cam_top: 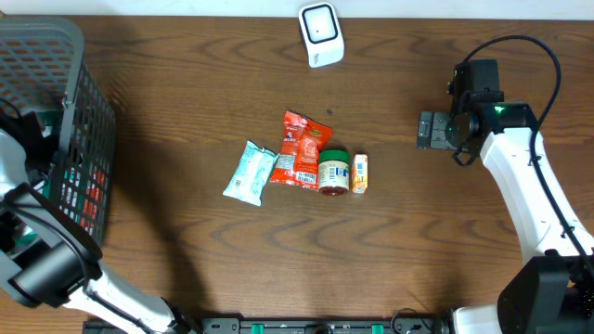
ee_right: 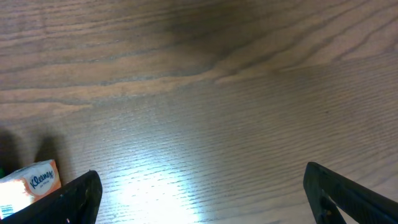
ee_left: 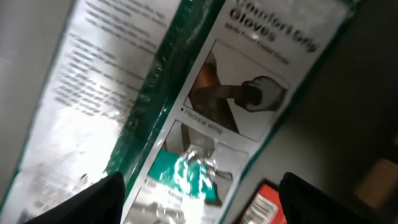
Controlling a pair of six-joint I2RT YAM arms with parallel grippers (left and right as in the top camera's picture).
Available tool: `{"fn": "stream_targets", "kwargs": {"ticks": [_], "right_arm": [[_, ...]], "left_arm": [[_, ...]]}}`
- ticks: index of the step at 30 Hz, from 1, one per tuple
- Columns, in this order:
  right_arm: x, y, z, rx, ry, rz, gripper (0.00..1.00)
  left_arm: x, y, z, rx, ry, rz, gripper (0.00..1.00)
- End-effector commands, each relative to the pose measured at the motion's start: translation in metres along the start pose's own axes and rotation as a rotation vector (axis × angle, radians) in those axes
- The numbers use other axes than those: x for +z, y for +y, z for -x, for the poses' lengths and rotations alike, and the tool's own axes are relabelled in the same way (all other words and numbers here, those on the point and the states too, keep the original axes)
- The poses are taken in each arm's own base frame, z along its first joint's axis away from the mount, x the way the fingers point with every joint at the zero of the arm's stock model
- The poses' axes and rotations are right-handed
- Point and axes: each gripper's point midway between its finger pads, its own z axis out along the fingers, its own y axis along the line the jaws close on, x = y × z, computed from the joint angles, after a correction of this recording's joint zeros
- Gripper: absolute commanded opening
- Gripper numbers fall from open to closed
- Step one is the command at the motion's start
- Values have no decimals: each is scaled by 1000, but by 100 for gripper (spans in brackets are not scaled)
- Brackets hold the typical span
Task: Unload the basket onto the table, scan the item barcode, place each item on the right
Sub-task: 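Reach the left gripper into the basket and grasp the green gloves pack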
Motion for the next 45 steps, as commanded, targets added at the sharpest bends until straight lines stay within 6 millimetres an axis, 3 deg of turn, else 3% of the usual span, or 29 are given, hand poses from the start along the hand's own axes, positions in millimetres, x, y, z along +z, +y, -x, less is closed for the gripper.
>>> {"fn": "stream_targets", "kwargs": {"ticks": [1,6,13,15,21,29,37,41,45], "right_arm": [[-6,-4,5,-4,-22,-14,99],[-6,-4,5,-4,-22,-14,99],[-6,-4,5,-4,-22,-14,99],[-6,-4,5,-4,-22,-14,99],[-6,-4,5,-4,-22,-14,99],[-6,-4,5,-4,-22,-14,99],[-6,-4,5,-4,-22,-14,99],[-6,-4,5,-4,-22,-14,99],[-6,-4,5,-4,-22,-14,99]], "left_arm": [[20,1,-8,22,51,-4,80],[39,1,-16,31,93,-8,80],[43,7,-17,31,101,19,80],[43,9,-17,31,104,31,68],[43,8,-17,16,103,30,60],[32,-2,-3,16,49,-31,79],[-11,6,28,51,-82,95,86],[-3,1,25,71,-58,116,86],[18,-4,13,81,-2,105,87]]}}
